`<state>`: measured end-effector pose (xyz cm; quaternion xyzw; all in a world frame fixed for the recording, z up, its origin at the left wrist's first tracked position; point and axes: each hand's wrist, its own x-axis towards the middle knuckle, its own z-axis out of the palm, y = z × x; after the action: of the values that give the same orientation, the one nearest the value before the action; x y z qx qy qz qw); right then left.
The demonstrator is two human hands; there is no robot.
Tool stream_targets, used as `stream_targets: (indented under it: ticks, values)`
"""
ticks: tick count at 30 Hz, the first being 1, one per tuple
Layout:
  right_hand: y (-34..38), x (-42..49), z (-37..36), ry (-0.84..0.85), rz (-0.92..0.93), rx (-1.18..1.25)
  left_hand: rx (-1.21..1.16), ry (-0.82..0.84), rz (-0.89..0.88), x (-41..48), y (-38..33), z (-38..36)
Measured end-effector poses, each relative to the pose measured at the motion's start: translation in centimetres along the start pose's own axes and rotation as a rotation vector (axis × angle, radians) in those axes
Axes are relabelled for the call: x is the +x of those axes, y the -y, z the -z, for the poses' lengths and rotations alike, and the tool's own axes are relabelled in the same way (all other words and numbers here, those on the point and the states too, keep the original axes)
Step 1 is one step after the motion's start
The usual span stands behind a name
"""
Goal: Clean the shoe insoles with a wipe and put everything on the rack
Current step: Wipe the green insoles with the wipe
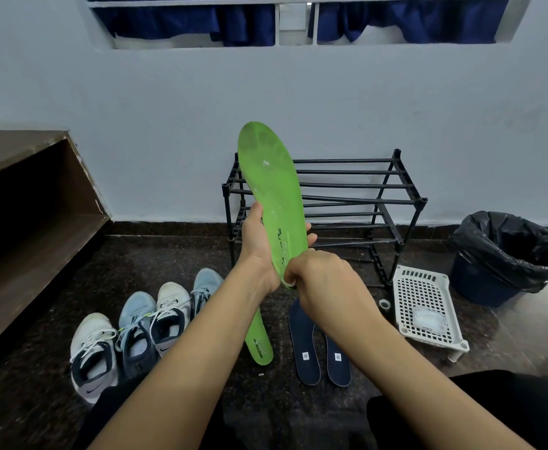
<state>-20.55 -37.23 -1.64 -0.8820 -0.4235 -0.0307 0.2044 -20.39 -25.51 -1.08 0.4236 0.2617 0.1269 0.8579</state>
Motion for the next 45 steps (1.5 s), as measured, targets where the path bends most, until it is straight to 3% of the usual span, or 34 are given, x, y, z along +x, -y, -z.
stream_targets:
  ticks: [2, 9, 18, 23, 26, 31, 39, 45]
  values:
    - [0.5, -0.3, -0.5, -0.047, 0.019, 0.0, 0.01, -0.012, -0.006, 0.1, 0.3, 0.1]
    - [0.2, -0.2, -0.4, -0.196, -0.223, 0.542, -0.02, -0.012, -0.024, 0.4, 1.3, -0.1]
    - [-0.3, 0.0, -0.2, -0.139, -0.071, 0.295, -0.018, 0.029, 0.005, -0.2, 0.8, -0.4]
    - [-0.7, 0.2, 0.4, 0.012, -0.096, 0.209, -0.008, 0.044, 0.0, -0.4, 0.2, -0.3]
    - [-0.6, 0.1, 0.1, -0.072, -0.022, 0.226, -0.011, 0.046, -0.008, -0.2, 0.2, -0.2]
    - [-0.5, -0.1, -0.2, -0.211, -0.048, 0.48, -0.034, 0.043, -0.058, 0.2, 0.5, 0.1]
    - [-0.7, 0.4, -0.9, -0.241, -0.036, 0.385, 0.009, -0.001, -0.04, 0.1, 1.8, -0.4]
    - [-0.8, 0.6, 0.1, -0.132, -0.065, 0.351, -0.032, 0.03, -0.013, -0.4, 0.8, -0.5]
